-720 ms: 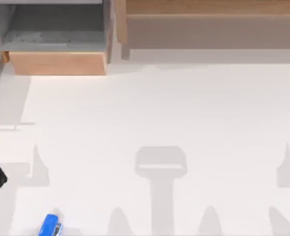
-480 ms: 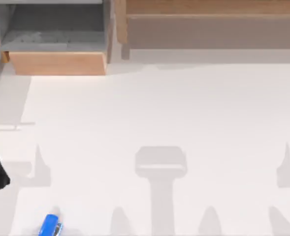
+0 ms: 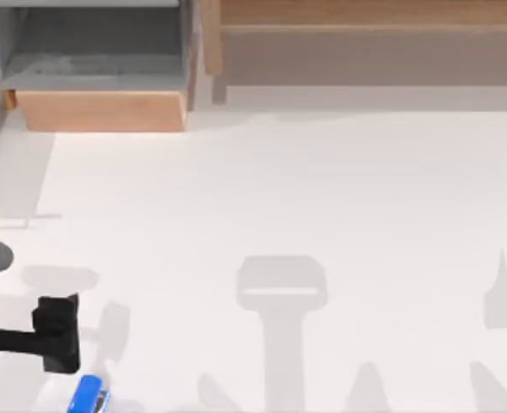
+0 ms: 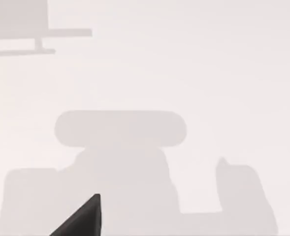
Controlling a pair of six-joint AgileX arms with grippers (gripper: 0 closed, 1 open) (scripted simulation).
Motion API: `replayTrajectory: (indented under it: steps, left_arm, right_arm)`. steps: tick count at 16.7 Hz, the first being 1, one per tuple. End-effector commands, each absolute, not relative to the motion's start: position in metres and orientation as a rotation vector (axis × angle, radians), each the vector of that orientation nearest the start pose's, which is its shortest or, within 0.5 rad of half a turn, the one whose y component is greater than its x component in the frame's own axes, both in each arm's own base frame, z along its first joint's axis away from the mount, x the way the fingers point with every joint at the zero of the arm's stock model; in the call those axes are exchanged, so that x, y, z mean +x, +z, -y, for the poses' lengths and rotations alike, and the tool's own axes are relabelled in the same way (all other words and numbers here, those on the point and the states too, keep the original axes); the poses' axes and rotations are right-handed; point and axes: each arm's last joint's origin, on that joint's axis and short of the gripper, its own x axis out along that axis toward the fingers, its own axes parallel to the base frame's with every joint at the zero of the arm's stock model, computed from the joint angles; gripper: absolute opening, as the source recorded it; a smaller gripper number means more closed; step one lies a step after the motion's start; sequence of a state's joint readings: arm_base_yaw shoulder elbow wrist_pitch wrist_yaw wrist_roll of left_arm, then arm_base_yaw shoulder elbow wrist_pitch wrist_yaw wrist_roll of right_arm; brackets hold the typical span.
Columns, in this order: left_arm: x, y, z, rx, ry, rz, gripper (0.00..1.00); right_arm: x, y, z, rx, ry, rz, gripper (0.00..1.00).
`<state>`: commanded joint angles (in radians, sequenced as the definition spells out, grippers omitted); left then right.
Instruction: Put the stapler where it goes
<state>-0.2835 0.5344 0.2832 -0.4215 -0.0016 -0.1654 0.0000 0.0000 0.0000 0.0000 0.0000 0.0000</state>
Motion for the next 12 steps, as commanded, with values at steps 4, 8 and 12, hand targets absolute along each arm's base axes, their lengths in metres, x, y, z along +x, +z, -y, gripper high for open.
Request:
replayTrajectory:
  steps: [4, 8, 12]
  left_arm:
    - [0.134, 0.168, 0.064, 0.013, -0.257, -1.103, 1.00]
    - [0.142, 0.161, 0.090, 0.132, -0.232, -1.416, 1.00]
    - [0.144, 0.157, 0.103, 0.204, -0.205, -1.545, 1.00]
  right_arm:
    - [0.106, 0.160, 0.001, 0.000, 0.000, 0.000, 1.00]
    - [0.106, 0.160, 0.001, 0.000, 0.000, 0.000, 1.00]
    - [0.106, 0.160, 0.001, 0.000, 0.000, 0.000, 1.00]
